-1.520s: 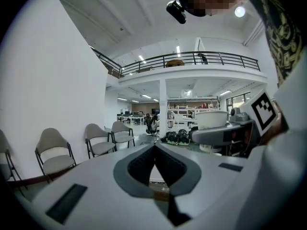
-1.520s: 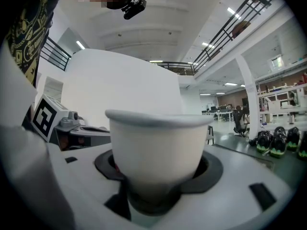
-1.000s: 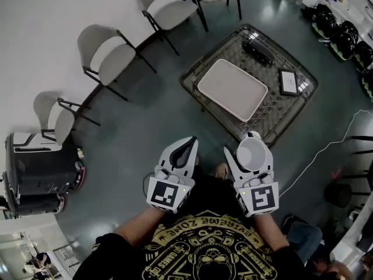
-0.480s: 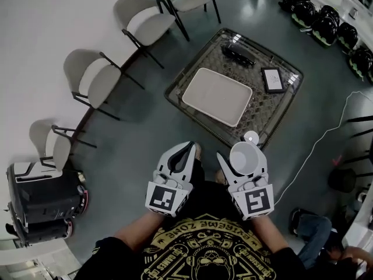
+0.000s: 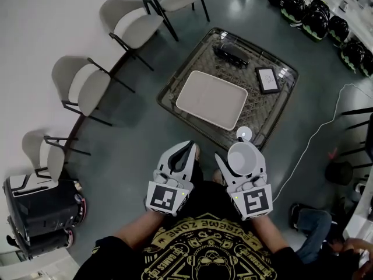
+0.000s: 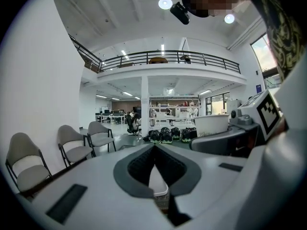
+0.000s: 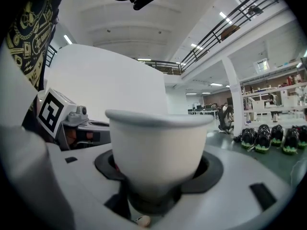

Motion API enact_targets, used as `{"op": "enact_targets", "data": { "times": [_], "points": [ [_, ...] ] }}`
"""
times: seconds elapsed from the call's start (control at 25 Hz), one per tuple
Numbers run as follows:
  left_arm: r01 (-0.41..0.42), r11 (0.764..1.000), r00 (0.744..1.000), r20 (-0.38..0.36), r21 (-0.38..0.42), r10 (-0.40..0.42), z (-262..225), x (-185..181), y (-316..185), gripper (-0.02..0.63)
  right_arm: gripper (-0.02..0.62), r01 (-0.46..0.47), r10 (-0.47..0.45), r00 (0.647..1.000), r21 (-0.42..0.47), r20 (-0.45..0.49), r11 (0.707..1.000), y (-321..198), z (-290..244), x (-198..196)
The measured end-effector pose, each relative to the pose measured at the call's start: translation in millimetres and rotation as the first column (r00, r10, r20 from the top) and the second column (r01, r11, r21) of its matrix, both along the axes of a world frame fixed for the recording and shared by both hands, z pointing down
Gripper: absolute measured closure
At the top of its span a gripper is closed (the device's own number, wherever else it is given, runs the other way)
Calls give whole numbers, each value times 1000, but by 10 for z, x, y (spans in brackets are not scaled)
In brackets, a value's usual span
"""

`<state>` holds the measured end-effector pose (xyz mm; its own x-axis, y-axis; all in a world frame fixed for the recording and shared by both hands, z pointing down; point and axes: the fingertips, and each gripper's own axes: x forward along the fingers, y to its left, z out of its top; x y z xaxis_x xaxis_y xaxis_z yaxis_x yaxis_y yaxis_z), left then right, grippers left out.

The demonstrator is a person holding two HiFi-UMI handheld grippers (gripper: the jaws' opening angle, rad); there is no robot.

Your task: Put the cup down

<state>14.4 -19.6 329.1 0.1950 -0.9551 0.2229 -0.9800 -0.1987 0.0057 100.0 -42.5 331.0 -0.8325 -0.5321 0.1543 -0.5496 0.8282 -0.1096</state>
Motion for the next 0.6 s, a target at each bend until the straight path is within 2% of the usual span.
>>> {"op": "enact_targets", "data": {
  "times": [0.4, 0.6],
  "points": [
    [-42, 999, 999, -27, 5, 42, 59, -423, -454, 609, 320, -70, 70, 997, -24, -30, 997, -431, 54, -369],
    [-68, 998, 997, -41, 7, 68, 74, -632, -705, 609, 319, -123, 121, 989, -19, -80, 992, -693, 143, -522]
  ]
}}
